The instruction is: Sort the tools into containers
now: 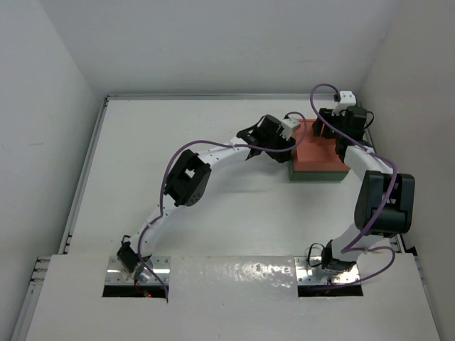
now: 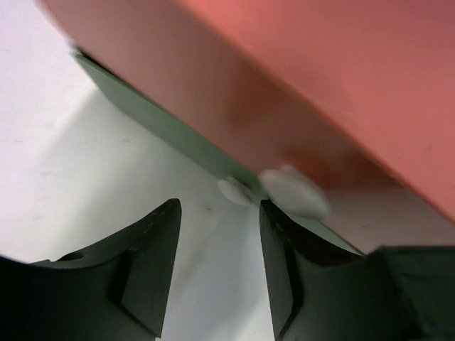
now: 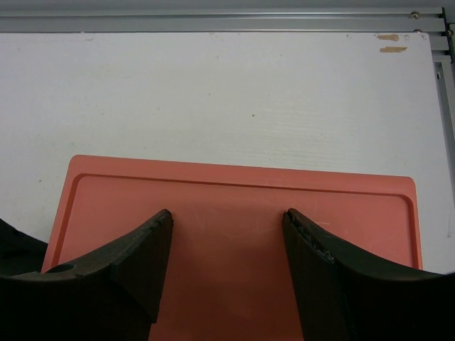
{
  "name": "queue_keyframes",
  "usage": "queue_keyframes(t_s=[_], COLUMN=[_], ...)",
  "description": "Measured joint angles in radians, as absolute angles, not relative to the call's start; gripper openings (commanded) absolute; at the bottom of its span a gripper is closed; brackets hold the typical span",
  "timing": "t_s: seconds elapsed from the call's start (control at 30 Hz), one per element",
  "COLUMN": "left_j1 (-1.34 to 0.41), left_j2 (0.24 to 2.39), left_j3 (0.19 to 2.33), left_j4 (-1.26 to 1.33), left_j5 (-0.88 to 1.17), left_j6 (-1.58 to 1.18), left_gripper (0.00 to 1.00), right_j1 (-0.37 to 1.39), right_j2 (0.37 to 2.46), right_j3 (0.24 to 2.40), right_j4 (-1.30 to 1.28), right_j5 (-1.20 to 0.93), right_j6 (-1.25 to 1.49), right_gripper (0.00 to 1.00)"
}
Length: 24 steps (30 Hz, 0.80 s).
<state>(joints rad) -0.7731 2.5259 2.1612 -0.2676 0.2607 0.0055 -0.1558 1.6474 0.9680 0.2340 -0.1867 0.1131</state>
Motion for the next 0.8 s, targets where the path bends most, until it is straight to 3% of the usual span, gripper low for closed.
queue_keyframes(t_s=[0.13, 0.43, 0.6, 0.7, 0.8], left_j1=[-0.789, -0.778, -0.745, -0.685, -0.596], left_j2=[2.549, 2.544, 2.366, 2.197, 2.004], left_j3=[2.162, 2.149, 1.939, 1.810, 1.700], left_j4=[-0.265, -0.256, -0.284, -0.345, -0.392], left_j5=[0.312, 0.378, 0.367, 0.363, 0.338], left_j6=[-0.011, -0.050, -0.047, -0.003, 0.122], left_gripper=[0.55, 0.56, 0.62, 0.64, 0.79], right_j1=[-0.156, -0.160, -0.161, -0.160, -0.159], right_j2=[1.649, 1.650, 1.637, 1.610, 1.570], right_j3=[0.968, 0.968, 0.968, 0.957, 0.950], right_j4=[0.236, 0.239, 0.238, 0.221, 0.155], right_j5=[-0.184, -0.185, -0.188, -0.181, -0.161], right_j6=[0.113, 0.113, 0.109, 0.101, 0.099], right_gripper=[0.63, 0.63, 0.64, 0.72, 0.90])
